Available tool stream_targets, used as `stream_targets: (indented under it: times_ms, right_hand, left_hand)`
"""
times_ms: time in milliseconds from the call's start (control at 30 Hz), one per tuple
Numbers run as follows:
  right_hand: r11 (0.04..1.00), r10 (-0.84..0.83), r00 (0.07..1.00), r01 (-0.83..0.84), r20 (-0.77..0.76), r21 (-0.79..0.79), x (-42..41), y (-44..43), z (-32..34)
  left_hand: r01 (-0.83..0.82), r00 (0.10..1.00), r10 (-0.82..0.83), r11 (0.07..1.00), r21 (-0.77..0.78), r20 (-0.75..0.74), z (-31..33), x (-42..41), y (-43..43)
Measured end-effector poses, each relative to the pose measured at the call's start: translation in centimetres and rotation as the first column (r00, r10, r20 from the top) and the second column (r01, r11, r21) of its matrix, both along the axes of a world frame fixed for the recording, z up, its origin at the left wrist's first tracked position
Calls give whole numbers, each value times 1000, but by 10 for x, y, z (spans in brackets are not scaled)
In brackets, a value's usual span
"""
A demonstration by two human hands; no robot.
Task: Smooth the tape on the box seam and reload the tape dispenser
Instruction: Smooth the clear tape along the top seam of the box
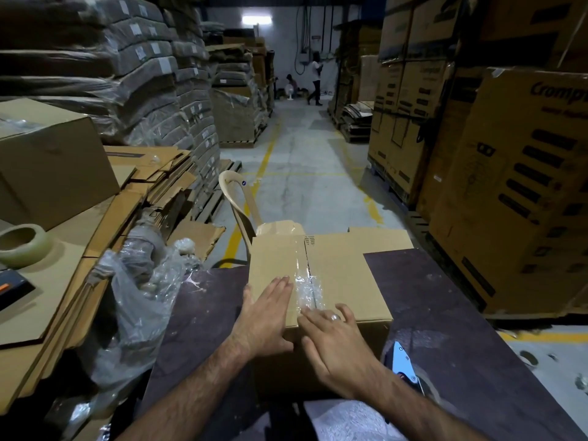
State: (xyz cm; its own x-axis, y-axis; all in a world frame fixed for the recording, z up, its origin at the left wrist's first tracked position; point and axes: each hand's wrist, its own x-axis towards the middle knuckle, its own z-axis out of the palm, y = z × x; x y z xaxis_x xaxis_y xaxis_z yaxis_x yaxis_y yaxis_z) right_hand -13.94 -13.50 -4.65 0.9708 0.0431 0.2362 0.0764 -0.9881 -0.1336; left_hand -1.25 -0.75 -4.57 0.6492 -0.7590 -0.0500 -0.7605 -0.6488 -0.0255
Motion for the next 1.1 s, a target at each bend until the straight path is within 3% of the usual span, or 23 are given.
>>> stream_targets:
  times_ms: [567, 733, 900, 1100]
  right_hand:
    - [995, -89, 989, 94, -114, 31, 52, -16, 18]
    - [998, -31, 996, 36, -88, 51, 31, -17, 8]
    - [998, -52, 988, 57, -143, 28, 65, -25, 10]
    - [998, 46, 979, -38, -198, 43, 61, -44, 16]
  left_hand:
    - [-13, 1000, 14, 1000, 12, -16, 2, 1, 1]
    - [-19, 1000, 19, 1000, 11, -16, 3, 2, -1]
    - [-18, 1000, 18, 1000, 16, -19, 1, 1, 0]
    - [-25, 999, 25, 1000, 4, -21, 2, 3, -1]
